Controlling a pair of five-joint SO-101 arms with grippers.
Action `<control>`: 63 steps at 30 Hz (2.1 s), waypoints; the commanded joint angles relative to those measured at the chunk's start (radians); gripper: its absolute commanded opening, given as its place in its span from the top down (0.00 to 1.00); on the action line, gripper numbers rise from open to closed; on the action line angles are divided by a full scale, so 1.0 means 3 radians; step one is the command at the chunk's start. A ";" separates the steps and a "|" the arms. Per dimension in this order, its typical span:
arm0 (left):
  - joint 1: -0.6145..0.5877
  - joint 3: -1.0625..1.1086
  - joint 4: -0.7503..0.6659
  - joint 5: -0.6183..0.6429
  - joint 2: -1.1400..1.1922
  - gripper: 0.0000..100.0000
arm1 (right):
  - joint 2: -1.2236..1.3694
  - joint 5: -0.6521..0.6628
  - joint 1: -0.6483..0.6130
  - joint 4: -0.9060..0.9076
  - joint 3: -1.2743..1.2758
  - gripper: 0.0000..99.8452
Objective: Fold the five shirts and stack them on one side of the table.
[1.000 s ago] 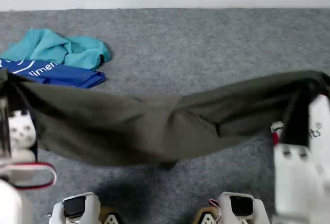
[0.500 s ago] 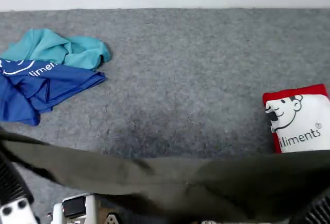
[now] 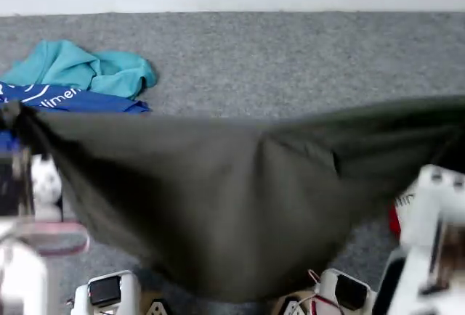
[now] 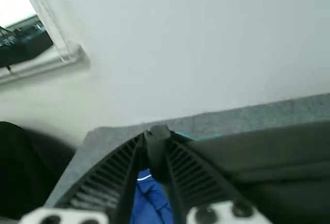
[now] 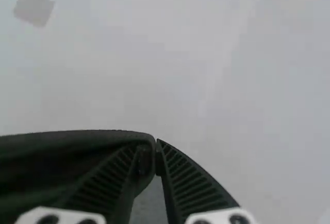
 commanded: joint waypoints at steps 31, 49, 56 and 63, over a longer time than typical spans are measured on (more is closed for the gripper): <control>0.0005 0.0279 -0.2885 -0.0015 0.3416 0.99 | 0.3936 0.0276 -0.1332 -0.2360 -0.0604 0.99; 0.0302 -0.2146 -0.2128 -0.0015 0.4874 0.99 | 0.5178 0.0471 -0.1348 -0.1777 -0.2833 0.99; 0.0302 -0.3081 -0.1381 -0.0087 0.5718 0.99 | 0.5178 0.0491 -0.1358 -0.1297 -0.2583 0.99; 0.0302 -0.3767 -0.0143 -0.0389 0.6219 0.99 | 0.5153 0.0481 -0.1368 0.0279 -0.2660 0.99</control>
